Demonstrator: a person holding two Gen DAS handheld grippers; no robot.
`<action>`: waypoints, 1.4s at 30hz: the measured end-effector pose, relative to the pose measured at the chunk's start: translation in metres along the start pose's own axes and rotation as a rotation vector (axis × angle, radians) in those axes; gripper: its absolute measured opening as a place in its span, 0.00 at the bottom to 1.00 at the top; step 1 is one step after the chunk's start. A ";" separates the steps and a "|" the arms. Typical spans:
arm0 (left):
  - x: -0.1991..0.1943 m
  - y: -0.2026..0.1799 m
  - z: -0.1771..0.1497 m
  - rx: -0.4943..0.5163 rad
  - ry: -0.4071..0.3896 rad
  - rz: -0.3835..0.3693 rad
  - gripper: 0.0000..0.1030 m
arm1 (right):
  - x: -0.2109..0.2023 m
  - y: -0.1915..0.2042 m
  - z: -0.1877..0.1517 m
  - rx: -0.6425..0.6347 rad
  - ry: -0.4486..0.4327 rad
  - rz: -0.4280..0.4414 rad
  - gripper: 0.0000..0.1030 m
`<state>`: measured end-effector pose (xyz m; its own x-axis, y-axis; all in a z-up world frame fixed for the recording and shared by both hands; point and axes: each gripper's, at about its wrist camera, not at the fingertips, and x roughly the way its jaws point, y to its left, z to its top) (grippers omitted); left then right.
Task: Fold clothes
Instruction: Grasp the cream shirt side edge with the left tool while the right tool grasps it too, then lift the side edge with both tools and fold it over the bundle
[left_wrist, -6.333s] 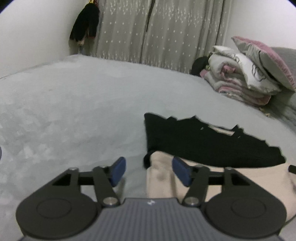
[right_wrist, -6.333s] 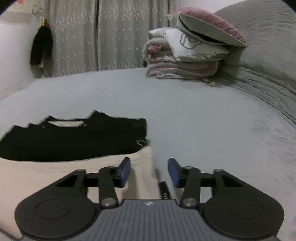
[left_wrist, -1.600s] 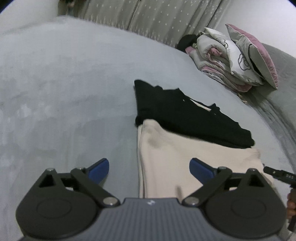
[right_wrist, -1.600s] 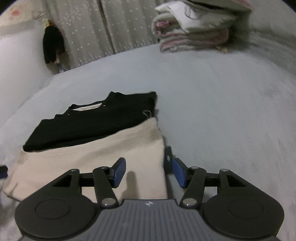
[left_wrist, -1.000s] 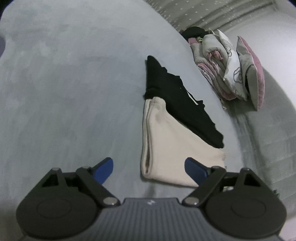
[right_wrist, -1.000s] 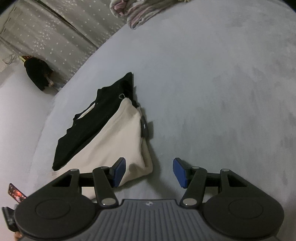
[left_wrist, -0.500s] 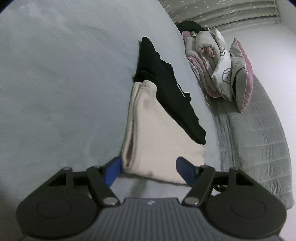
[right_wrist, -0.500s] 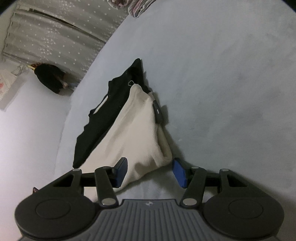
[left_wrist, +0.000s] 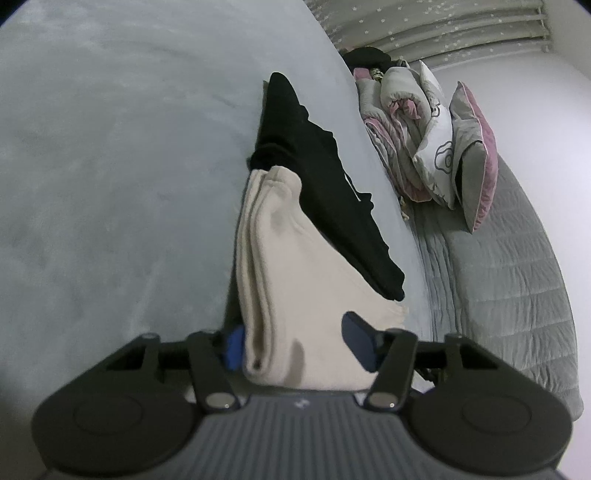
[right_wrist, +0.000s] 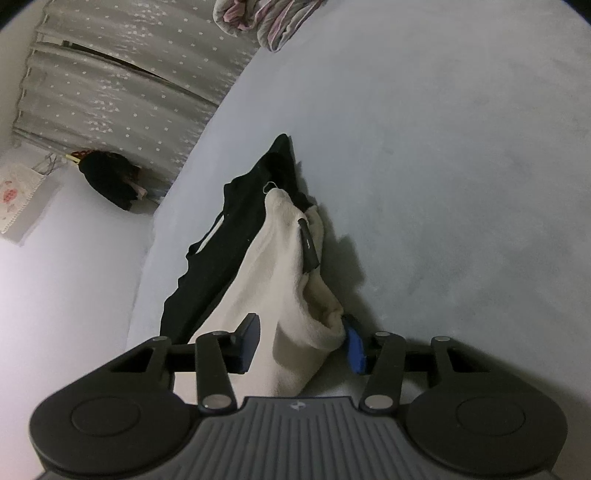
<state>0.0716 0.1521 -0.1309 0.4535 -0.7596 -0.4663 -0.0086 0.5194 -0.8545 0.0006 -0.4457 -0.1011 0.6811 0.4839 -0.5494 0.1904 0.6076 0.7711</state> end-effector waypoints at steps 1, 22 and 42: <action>0.001 0.000 0.001 -0.004 0.002 0.000 0.49 | 0.002 0.001 0.001 -0.005 -0.001 -0.001 0.48; -0.011 0.000 -0.013 -0.047 -0.038 0.008 0.09 | 0.001 -0.009 0.014 0.117 0.053 0.151 0.16; -0.077 -0.011 -0.081 -0.330 0.016 -0.067 0.09 | -0.061 -0.006 -0.019 0.338 0.132 0.160 0.16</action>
<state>-0.0353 0.1737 -0.1040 0.4490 -0.7951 -0.4077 -0.2683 0.3152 -0.9103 -0.0556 -0.4673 -0.0786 0.6286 0.6461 -0.4330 0.3258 0.2868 0.9009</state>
